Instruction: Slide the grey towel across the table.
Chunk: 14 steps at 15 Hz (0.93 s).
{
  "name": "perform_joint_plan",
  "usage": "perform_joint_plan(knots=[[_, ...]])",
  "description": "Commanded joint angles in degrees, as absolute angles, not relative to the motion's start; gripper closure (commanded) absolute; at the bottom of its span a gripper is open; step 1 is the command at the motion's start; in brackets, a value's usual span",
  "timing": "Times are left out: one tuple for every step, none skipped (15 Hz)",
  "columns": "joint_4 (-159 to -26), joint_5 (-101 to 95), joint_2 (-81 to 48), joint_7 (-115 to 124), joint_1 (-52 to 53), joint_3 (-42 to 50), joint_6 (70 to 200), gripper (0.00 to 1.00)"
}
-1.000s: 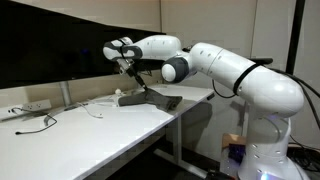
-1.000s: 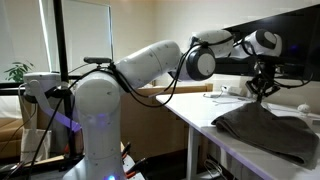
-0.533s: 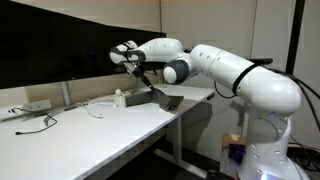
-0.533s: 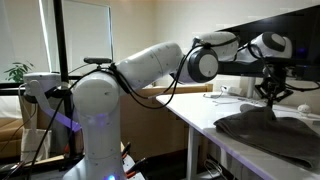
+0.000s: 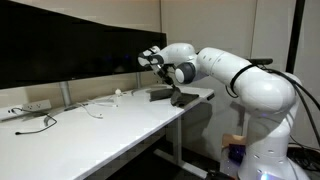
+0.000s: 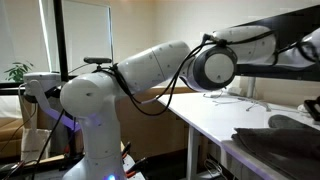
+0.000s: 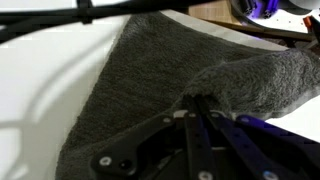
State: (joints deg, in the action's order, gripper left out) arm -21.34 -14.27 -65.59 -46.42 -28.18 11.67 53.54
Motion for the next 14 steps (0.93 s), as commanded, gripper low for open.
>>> perform_joint_plan(knots=[[-23.04,-12.68,-63.48,-42.46,-33.81,11.55,55.16,0.97],[-23.05,-12.45,-63.11,-41.67,-35.48,11.49,55.41,0.97],[-22.96,-12.18,-62.95,-40.59,-36.83,11.35,55.82,0.97],[-22.99,-12.06,-62.65,-39.74,-38.08,11.29,55.91,0.97],[-22.91,-11.78,-62.33,-38.54,-39.0,11.07,56.07,0.97],[-23.04,-11.52,-62.19,-37.03,-39.36,10.82,55.79,0.97],[-23.06,-11.32,-62.03,-35.88,-39.85,10.59,55.78,0.97],[-23.1,-11.22,-61.81,-34.93,-40.13,10.48,55.61,0.97],[-23.13,-11.28,-61.82,-34.33,-40.2,10.43,55.83,0.97],[-23.14,-11.62,-61.68,-34.28,-40.09,10.55,55.99,0.97],[-23.19,-11.68,-61.72,-34.14,-40.03,10.48,56.16,0.97],[-23.21,-11.72,-61.61,-34.69,-40.0,10.35,56.32,0.97],[-23.2,-11.87,-61.6,-35.39,-39.92,10.31,56.66,0.96],[-23.18,-12.14,-61.65,-36.36,-39.84,10.32,57.2,0.97]])
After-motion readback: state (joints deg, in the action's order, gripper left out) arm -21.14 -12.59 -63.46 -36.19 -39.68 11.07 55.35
